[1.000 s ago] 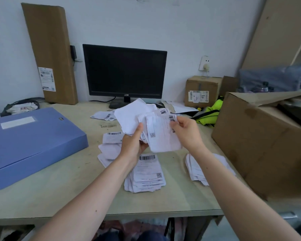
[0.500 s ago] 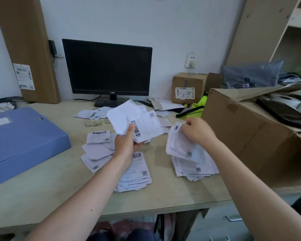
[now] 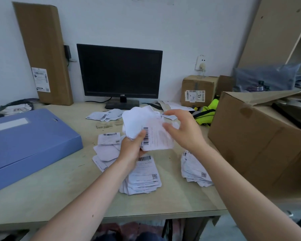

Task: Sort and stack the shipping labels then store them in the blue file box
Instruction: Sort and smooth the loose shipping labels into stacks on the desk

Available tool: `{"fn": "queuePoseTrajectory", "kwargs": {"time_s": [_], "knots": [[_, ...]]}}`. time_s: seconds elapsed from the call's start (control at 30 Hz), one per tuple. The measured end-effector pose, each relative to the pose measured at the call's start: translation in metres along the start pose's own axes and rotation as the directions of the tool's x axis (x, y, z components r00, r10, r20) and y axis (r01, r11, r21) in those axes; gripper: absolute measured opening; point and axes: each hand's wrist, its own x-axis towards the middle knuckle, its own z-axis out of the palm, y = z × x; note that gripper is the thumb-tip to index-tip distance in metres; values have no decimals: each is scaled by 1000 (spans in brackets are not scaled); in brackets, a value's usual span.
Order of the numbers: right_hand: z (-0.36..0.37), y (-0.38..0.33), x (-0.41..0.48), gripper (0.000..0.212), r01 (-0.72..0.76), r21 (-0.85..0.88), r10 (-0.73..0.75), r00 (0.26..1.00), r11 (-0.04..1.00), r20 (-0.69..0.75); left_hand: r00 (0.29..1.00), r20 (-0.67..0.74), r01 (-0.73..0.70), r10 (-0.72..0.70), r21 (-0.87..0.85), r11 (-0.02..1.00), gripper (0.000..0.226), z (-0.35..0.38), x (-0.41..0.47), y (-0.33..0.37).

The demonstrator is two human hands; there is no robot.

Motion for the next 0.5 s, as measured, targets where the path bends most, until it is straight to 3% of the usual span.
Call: {"fn": "queuePoseTrajectory", "kwargs": {"time_s": [0.13,0.27,0.37,0.43,0.5], "knots": [[20,-19,8,58,158,-256,-120,980,954,159,1000,-10,-13,13,2,1000,23,-11,-3,7],[40,-32,11,63,84,-235,-42,983,968,177,999,-17,33,-33,-47,998,28,-25,-6,18],[46,-41,13,52,51,-246,9,971,968,237,999,-33,24,-24,-15,1000,34,-34,-8,21],[48,-47,14,29,26,-291,48,969,957,242,994,-110,-16,20,36,999,33,-40,-8,23],[45,-49,15,17,-92,-242,152,958,966,241,977,-201,-65,72,41,997,27,-48,-6,24]]}}
